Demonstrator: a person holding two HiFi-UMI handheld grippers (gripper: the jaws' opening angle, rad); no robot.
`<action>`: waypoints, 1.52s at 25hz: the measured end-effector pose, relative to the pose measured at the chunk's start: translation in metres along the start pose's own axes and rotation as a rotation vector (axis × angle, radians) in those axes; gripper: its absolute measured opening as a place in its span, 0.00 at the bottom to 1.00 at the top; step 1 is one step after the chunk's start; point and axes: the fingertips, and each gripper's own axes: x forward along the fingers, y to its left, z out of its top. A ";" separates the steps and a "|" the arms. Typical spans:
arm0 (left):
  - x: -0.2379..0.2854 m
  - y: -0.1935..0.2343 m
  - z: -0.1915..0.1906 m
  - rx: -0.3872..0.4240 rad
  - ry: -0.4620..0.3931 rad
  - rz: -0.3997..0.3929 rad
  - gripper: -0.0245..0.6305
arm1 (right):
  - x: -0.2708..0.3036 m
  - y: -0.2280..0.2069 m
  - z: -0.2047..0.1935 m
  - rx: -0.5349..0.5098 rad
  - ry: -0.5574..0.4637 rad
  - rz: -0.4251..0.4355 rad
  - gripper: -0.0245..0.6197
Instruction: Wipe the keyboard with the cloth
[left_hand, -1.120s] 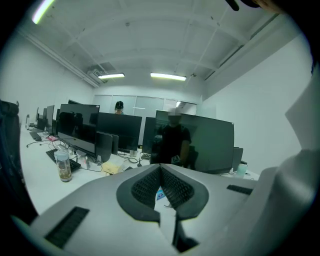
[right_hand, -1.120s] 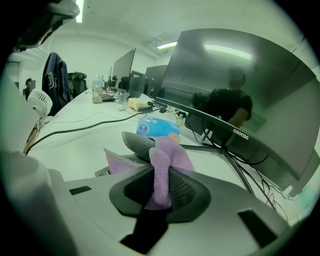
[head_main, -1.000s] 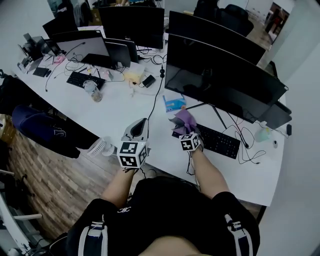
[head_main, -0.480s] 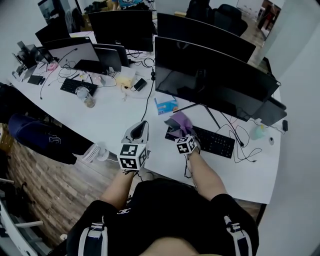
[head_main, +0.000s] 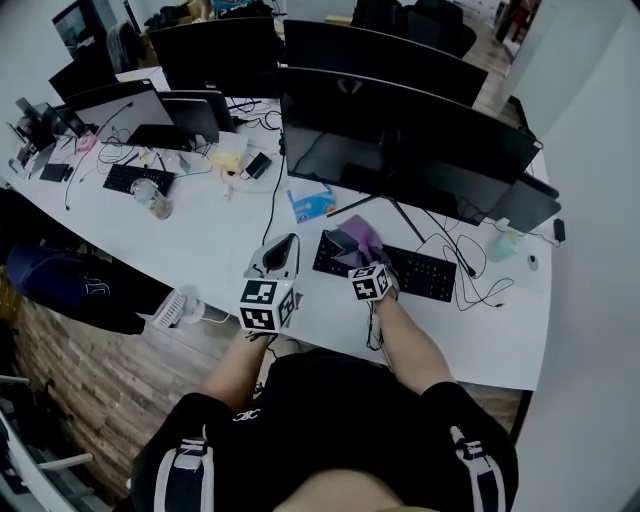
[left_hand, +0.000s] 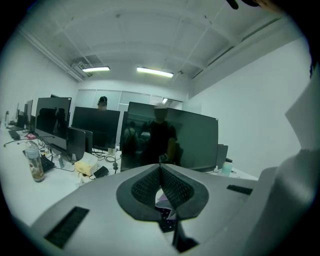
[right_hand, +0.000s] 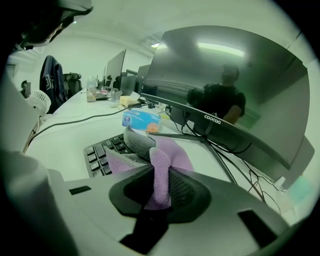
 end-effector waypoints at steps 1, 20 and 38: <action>0.003 -0.005 0.001 0.003 -0.002 -0.009 0.06 | -0.001 -0.004 -0.003 0.005 0.002 -0.005 0.17; 0.035 -0.095 -0.003 0.034 -0.004 -0.101 0.06 | -0.037 -0.087 -0.061 0.115 0.019 -0.077 0.17; 0.059 -0.170 -0.012 0.065 0.001 -0.181 0.06 | -0.069 -0.165 -0.111 0.137 0.023 -0.163 0.17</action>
